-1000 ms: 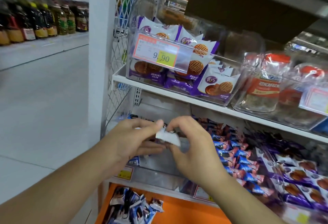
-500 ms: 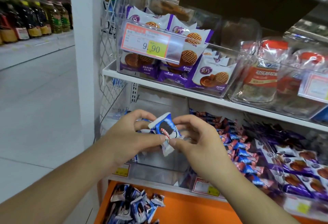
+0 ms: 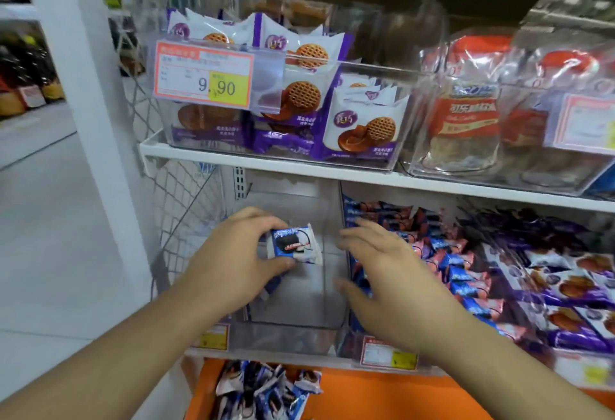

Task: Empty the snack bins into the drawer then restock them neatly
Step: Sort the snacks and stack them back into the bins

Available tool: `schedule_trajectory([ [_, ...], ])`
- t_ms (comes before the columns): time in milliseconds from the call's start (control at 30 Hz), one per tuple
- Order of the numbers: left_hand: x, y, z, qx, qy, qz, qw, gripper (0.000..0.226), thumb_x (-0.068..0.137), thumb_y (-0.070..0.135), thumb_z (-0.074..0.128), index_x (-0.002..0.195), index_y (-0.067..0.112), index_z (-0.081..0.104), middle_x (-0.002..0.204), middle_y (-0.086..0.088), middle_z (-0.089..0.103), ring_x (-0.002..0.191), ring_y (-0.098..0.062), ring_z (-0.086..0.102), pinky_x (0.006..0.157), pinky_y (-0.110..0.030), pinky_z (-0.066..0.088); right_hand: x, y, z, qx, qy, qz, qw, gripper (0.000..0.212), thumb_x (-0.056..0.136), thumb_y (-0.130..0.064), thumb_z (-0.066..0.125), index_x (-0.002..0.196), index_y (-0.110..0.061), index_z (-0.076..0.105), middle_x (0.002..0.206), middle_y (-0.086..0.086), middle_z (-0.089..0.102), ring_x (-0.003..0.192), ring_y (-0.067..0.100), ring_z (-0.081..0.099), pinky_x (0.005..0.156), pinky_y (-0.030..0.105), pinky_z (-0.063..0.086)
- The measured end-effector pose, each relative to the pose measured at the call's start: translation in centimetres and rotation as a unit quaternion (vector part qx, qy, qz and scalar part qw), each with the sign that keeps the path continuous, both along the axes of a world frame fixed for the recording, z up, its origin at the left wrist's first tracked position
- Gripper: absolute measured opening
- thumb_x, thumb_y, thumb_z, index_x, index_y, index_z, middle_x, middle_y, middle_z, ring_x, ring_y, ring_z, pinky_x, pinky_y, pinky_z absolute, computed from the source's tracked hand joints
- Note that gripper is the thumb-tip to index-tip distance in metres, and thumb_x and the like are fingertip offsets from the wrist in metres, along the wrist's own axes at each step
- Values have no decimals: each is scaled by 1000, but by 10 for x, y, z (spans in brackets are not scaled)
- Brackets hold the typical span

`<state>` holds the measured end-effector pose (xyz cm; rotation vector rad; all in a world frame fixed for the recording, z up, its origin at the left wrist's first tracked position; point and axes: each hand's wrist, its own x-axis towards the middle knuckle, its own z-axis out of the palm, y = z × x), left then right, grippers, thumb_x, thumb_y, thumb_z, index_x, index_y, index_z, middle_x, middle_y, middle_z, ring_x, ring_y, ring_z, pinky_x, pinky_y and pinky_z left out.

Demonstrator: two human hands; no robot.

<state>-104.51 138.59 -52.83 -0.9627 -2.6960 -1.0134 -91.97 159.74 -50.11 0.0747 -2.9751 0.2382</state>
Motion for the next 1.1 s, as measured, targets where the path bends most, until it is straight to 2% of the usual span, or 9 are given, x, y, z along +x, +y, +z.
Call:
schedule_trajectory([
  [133,-54,43,-30,-86,59,14,994,35,74,37,88,106,30,76,110,4,63,102,-23,62,89,-39,52,7,8,-4,6,-38,14,999,69,105,-48,51,165,-30,22,171,-19,13,158,4,-10,119,16,-15],
  [300,-106,81,-67,-229,71,18,971,62,82,66,73,136,38,62,148,1,49,137,-31,43,109,-45,41,3,16,-7,-37,-45,17,998,68,107,-50,49,165,-41,16,168,-31,2,141,-17,-24,115,14,-17],
  [500,-109,101,-86,-289,97,25,952,57,90,68,62,143,48,55,133,-2,43,125,-31,38,99,-41,39,1,24,-6,-59,-55,25,996,66,105,-54,50,162,-46,17,165,-36,2,133,-22,-25,102,3,-21],
  [633,-109,96,-80,-263,44,26,963,73,87,72,64,152,45,45,142,-3,43,133,-32,37,107,-44,37,0,26,-8,-73,-56,32,995,67,103,-56,52,161,-48,20,165,-36,6,136,-21,-21,107,5,-17],
  [733,-97,76,-69,-169,4,35,985,79,74,81,58,141,38,60,133,-5,55,127,-31,50,107,-43,43,0,26,-8,-68,-53,32,996,66,103,-55,53,162,-45,23,166,-34,9,145,-16,-18,108,6,-17],
  [833,-73,49,-58,-149,-27,25,988,71,68,78,71,127,39,66,120,-1,56,118,-25,53,99,-38,48,0,23,-8,-63,-50,31,996,67,104,-53,53,163,-41,23,168,-30,11,152,-8,-15,112,9,-17],
  [933,-44,30,-52,-253,-38,-12,967,75,63,76,82,124,38,62,117,7,52,117,-17,48,97,-35,47,2,21,-8,-66,-44,29,996,68,104,-51,55,164,-36,26,169,-26,15,156,-3,-9,122,17,-9],
  [1000,-33,28,-53,-304,-39,-16,952,66,66,60,88,122,35,62,116,6,56,112,-19,56,94,-36,51,3,20,-8,-66,-39,26,997,68,103,-51,56,163,-35,27,169,-24,17,157,-1,-6,126,21,-5],
  [1100,-27,32,-50,-270,-30,3,962,39,79,30,81,114,30,64,112,5,66,102,-21,65,80,-30,52,7,18,-8,-66,-37,22,997,69,104,-51,56,164,-37,25,169,-25,17,157,0,-5,124,20,-6],
])
